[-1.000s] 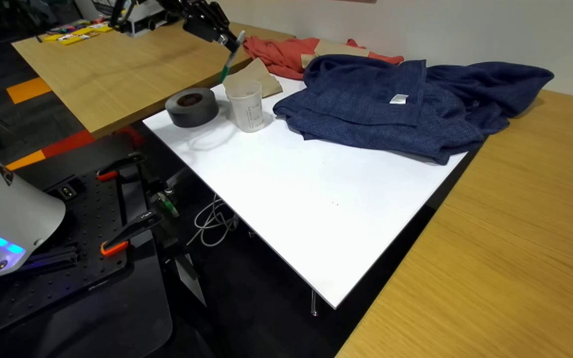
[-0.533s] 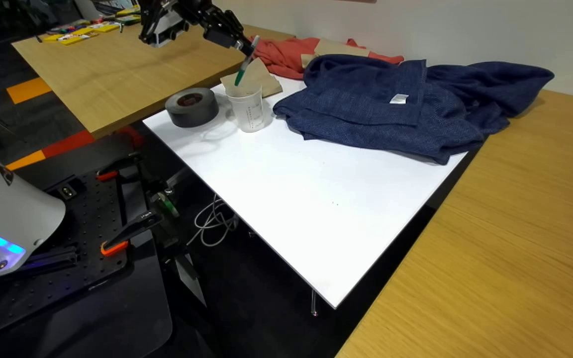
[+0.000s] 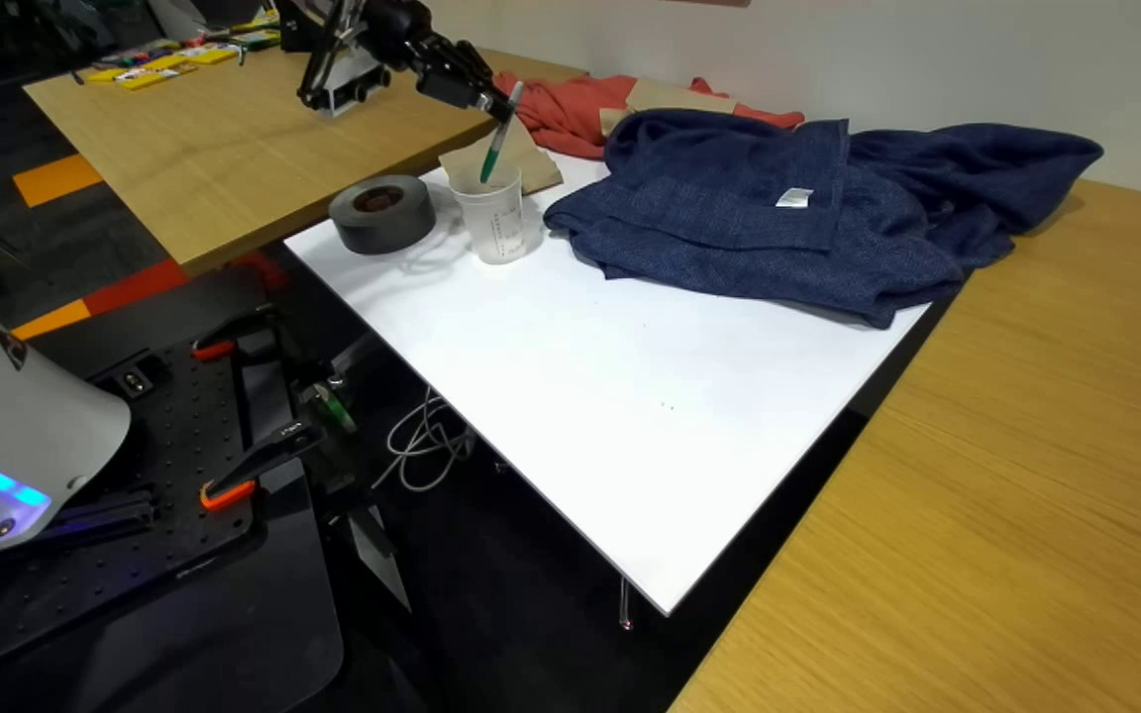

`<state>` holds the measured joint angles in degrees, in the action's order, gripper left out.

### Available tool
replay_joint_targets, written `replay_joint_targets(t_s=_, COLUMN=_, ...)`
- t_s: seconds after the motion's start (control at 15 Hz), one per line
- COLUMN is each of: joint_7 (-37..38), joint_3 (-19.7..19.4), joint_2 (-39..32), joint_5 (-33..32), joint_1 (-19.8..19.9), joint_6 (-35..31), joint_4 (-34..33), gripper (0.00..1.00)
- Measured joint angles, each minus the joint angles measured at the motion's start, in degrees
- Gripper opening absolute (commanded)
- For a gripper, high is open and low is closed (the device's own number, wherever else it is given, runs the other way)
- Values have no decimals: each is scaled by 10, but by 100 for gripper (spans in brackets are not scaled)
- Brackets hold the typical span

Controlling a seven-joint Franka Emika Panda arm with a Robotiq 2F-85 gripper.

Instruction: Pick up the pen from the table and put it in the cup.

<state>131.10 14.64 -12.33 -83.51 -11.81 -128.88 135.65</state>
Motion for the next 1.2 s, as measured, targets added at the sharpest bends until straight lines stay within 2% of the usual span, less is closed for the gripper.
replay_joint_targets(t_s=0.07, joint_7=0, joint_3=0, joint_2=-4, joint_5=0, joint_1=-4, joint_6=7, joint_4=-1, gripper=38)
replay_joint_targets(t_s=0.2, joint_7=0, joint_3=0, joint_2=-9, joint_5=0, joint_1=-10, joint_6=15, joint_4=-1, gripper=44)
replay_joint_targets(t_s=0.67, joint_7=0, joint_3=0, joint_2=-10, joint_5=0, joint_1=-14, joint_6=20, joint_4=-3, gripper=96)
replay_joint_targets(t_s=0.73, joint_7=0, joint_3=0, joint_2=-9, joint_5=1, joint_1=-14, joint_6=20, joint_4=-3, gripper=100)
replay_joint_targets(t_s=1.2, joint_7=-1, joint_3=-4, joint_2=39, joint_5=43, joint_1=-12, joint_6=20, joint_4=-3, gripper=100)
